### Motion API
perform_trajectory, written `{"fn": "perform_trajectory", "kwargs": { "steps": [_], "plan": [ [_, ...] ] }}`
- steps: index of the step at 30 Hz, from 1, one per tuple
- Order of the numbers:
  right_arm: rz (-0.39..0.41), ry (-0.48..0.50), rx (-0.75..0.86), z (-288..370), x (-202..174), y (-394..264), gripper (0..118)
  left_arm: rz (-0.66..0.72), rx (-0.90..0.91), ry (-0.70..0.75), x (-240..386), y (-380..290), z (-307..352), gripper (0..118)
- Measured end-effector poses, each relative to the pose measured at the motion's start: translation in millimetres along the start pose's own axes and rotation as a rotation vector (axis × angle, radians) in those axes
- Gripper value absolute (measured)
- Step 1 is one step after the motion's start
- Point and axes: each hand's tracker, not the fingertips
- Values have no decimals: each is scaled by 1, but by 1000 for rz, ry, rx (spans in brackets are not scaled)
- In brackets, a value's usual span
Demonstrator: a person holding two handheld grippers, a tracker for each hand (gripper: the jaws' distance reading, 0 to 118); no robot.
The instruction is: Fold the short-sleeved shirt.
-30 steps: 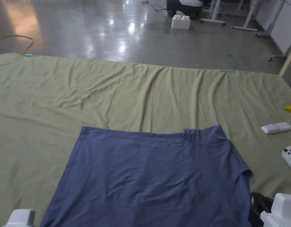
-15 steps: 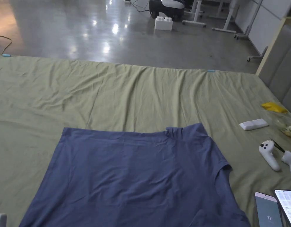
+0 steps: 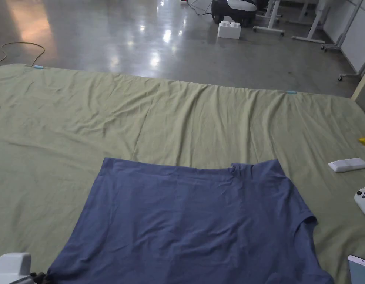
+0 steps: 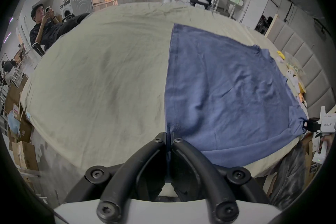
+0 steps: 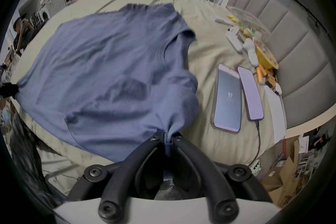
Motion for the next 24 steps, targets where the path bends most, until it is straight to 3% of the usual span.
{"fn": "perform_trajectory", "kwargs": {
  "steps": [10, 17, 18, 21, 22, 23, 24],
  "plan": [
    [-94, 38, 176, 11, 15, 80, 7, 29, 131, -23, 11, 66, -13, 4],
    [-147, 51, 179, -31, 24, 144, 7, 57, 153, -12, -9, 63, -52, 4],
    [-153, 49, 176, -40, 26, 152, 7, 66, 146, -1, 20, 115, -65, 4],
    [-181, 67, 164, -66, 32, 171, 7, 87, 133, 16, 31, 135, -78, 4],
    [-194, 82, 149, -41, 25, 149, 7, 94, 121, 16, 33, 139, -83, 4],
    [-299, 35, 21, -46, 25, 147, 7, 101, 114, 18, 37, 143, -88, 4],
    [-342, 14, -33, -55, 24, 154, 7, 104, 107, 18, 41, 144, -91, 4]
  ]
}}
